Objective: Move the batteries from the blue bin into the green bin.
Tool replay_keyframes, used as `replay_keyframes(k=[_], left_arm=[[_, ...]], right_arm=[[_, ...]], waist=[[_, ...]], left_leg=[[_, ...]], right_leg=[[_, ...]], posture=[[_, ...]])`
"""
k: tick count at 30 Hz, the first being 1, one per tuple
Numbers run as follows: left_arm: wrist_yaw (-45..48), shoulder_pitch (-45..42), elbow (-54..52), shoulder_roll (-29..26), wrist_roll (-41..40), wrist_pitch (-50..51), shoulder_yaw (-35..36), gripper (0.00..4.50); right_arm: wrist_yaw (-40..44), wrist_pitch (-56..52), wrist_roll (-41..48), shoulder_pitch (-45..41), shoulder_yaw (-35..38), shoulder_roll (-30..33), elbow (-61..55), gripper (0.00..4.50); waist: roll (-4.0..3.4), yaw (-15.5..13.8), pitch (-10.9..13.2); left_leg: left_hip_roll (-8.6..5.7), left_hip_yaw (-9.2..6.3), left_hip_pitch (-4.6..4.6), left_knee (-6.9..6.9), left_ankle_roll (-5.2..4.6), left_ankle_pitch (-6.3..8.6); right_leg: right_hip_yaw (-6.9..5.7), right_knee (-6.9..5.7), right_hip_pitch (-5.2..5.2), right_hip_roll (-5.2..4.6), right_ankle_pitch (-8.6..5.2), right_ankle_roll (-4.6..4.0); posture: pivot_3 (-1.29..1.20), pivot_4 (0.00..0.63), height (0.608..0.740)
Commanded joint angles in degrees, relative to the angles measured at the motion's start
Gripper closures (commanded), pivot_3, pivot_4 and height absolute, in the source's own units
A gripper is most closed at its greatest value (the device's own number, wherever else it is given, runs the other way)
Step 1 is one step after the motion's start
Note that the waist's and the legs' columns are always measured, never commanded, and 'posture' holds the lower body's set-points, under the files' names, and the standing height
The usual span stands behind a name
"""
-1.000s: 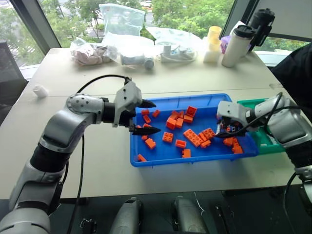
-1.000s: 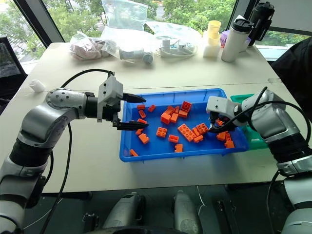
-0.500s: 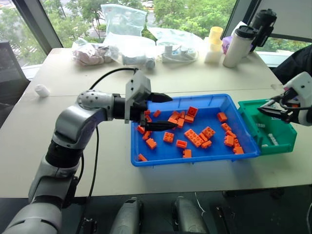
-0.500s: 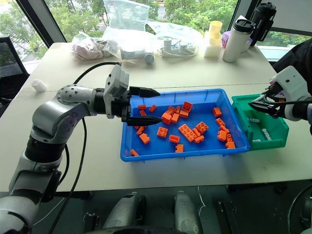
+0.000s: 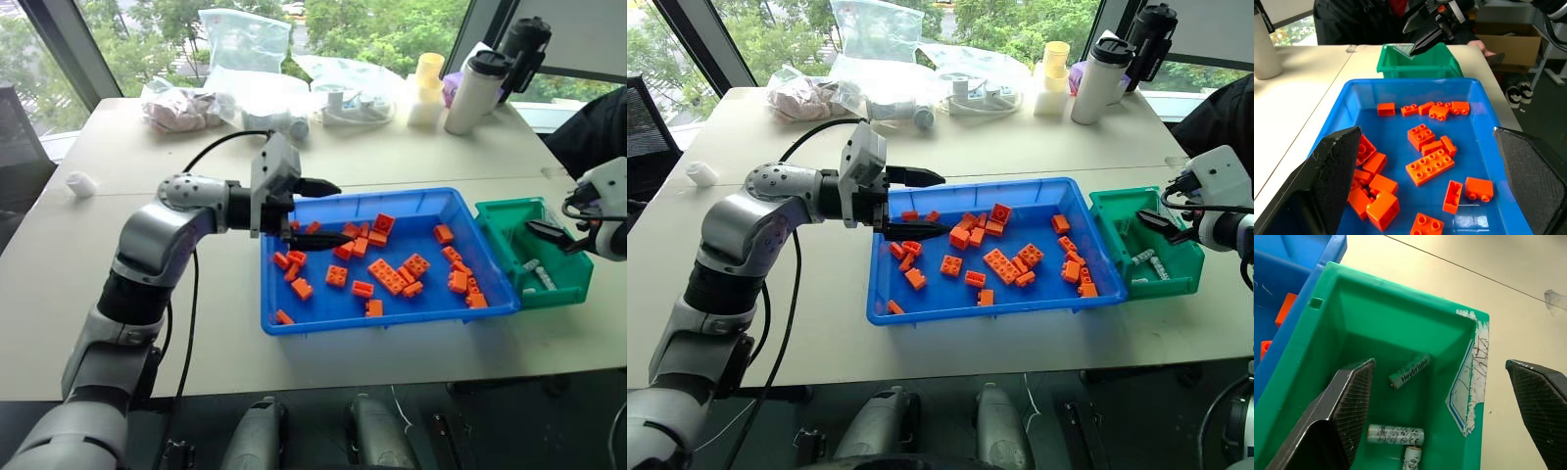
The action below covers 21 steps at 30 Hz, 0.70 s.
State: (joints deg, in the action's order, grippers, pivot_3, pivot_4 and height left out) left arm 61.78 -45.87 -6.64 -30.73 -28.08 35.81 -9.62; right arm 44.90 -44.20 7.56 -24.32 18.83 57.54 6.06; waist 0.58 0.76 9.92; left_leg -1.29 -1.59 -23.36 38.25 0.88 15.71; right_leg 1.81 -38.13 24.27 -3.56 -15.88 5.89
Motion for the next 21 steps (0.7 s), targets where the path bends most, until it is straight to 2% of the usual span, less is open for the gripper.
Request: replay_keyframes(k=[1, 5, 9, 13, 17, 21], left_arm=[[-0.59, -0.42, -1.03, -2.15, -0.88, 0.89, 3.69, 0.00], [-1.51, 2.60, -2.26, -6.75, -1.80, 3.44, 7.91, 0.00], [-2.87, 10.08, -8.15, -13.62, -7.77, 11.10, 17.36, 0.00], [-4.91, 20.27, -16.84, -18.45, -14.48, 18.73, 25.90, 0.00], [-9.29, 27.06, -20.74, -19.43, -16.32, 21.13, 31.14, 0.00], [-13.23, 30.66, -21.00, -17.63, -15.70, 19.39, 32.03, 0.00]], right_arm=[[1.26, 3.36, 6.22, -3.85, 4.30, -1.83, -4.78, 0.03], [4.84, 2.00, 14.98, -0.99, 7.84, -5.63, -13.13, 0.03], [12.93, -5.29, 22.83, 9.33, 14.50, -1.36, -19.75, 0.03], [15.15, -8.48, 26.32, 15.60, 19.87, 1.06, -21.07, 0.03], [13.48, -11.87, 31.17, 16.62, 23.28, -0.86, -21.96, 0.03], [11.60, -10.34, 31.55, 18.35, 20.37, -3.37, -23.18, 0.03]], waist=[[0.00, 0.20, 0.00], [0.01, 0.23, 0.00], [0.02, -0.31, 0.02], [0.03, -0.30, 0.01], [0.05, -0.13, 0.02], [0.05, -0.12, 0.02]], left_leg=[[0.01, 0.01, 0.00, 0.00, 0.00, 0.00], [0.06, -0.03, 0.01, -0.02, 0.00, 0.00], [0.04, -0.10, -0.06, -0.05, -0.01, 0.01], [-0.02, -0.07, -0.07, 0.03, -0.04, 0.03], [0.05, -0.09, 0.53, -0.06, -0.06, 0.05], [0.08, -0.09, 0.99, -0.19, -0.10, 0.08]], right_leg=[[0.00, 0.00, 0.01, 0.00, 0.00, 0.00], [0.00, 0.00, 0.01, 0.06, 0.00, 0.00], [-0.03, 0.04, 0.01, 0.01, 0.00, 0.00], [-0.04, 0.12, -0.08, -0.14, 0.00, 0.01], [-0.07, 0.22, -0.70, -0.11, -0.01, -0.01], [-0.09, 0.39, -1.16, -0.05, -0.02, -0.02]], posture=[[0.00, 0.150, 0.740], [0.00, 0.150, 0.740], [0.00, 0.150, 0.740], [0.00, 0.150, 0.740], [0.00, 0.150, 0.740], [0.00, 0.150, 0.740]])
